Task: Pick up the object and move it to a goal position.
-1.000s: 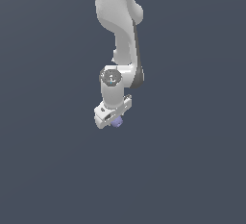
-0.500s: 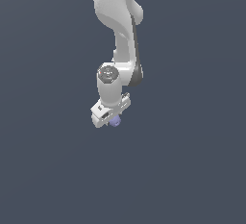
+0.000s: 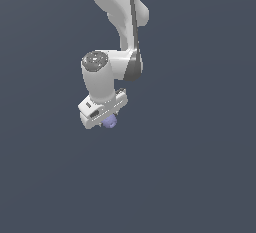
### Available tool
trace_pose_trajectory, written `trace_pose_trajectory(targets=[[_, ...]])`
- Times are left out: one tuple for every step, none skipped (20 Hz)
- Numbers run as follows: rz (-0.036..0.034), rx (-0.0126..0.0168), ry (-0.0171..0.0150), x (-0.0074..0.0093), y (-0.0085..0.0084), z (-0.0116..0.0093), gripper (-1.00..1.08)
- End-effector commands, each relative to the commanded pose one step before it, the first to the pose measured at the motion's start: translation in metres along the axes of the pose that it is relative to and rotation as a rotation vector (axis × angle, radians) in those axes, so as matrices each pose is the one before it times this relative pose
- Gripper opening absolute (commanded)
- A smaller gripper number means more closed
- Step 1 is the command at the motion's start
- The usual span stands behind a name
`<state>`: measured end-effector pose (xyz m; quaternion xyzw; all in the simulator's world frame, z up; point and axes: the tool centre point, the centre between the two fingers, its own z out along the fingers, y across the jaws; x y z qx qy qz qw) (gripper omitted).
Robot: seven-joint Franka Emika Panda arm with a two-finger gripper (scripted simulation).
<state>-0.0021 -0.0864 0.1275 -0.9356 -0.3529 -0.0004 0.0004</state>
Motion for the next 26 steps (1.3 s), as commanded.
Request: trace_pose_trajectory(targets=[[-0.00008,0.00004,0.00041,-0.0039,0.01361,-0.02378,-1.0],[0.0,0.0,0.0,-0.00147,0.00571,-0.00967,-1.0],[-0.00015,0.00056,0.00037,-0.00144,0.00582,-0.00962,-1.0],[0.0,0.0,0.0,-0.00144,0.00586,-0.00979,-1.0],[0.0,0.0,0.0,-0.00142,0.0059,-0.0098,-1.0],[0.0,0.0,0.0,-0.00134,0.00571,-0.00941,-1.0],[0.0,0.0,0.0,-0.00123,0.00539,-0.00881,-1.0],[0.0,0.0,0.0,-0.00113,0.00506,-0.00821,-1.0],[0.00026,-0.00017,-0.00038,-0.00108,0.00481,-0.00757,-1.0],[0.0,0.0,0.0,-0.00092,0.00444,-0.00706,-1.0],[0.0,0.0,0.0,-0.00082,0.00413,-0.0065,-1.0],[0.0,0.0,0.0,-0.00073,0.00382,-0.00596,-1.0],[0.00035,-0.00029,-0.00052,-0.00071,0.00358,-0.00538,-1.0],[0.0,0.0,0.0,-0.00057,0.00321,-0.00491,-1.0],[0.0,0.0,0.0,-0.00049,0.0029,-0.0044,-1.0],[0.0,0.0,0.0,-0.00041,0.0026,-0.00389,-1.0],[0.00035,-0.00031,-0.00051,-0.0004,0.00236,-0.00338,-1.0],[0.0,0.0,0.0,-0.00028,0.00202,-0.00295,-1.0],[0.0,0.0,0.0,-0.00021,0.00176,-0.00251,-1.0],[0.0,0.0,0.0,-0.00016,0.0015,-0.00211,-1.0],[0.0,0.0,0.0,-0.00012,0.00125,-0.00172,-1.0],[0.0,0.0,0.0,-0.00008,0.00101,-0.00137,-1.0],[0.0,0.0,0.0,-0.00005,0.00078,-0.00103,-1.0],[0.00035,-0.00032,-0.0005,-0.00009,0.0006,-0.00071,-1.0],[0.0,0.0,0.0,-0.00001,0.00033,-0.00042,-1.0],[0.0,0.0,0.0,0.0,0.00011,-0.00014,-1.0]])
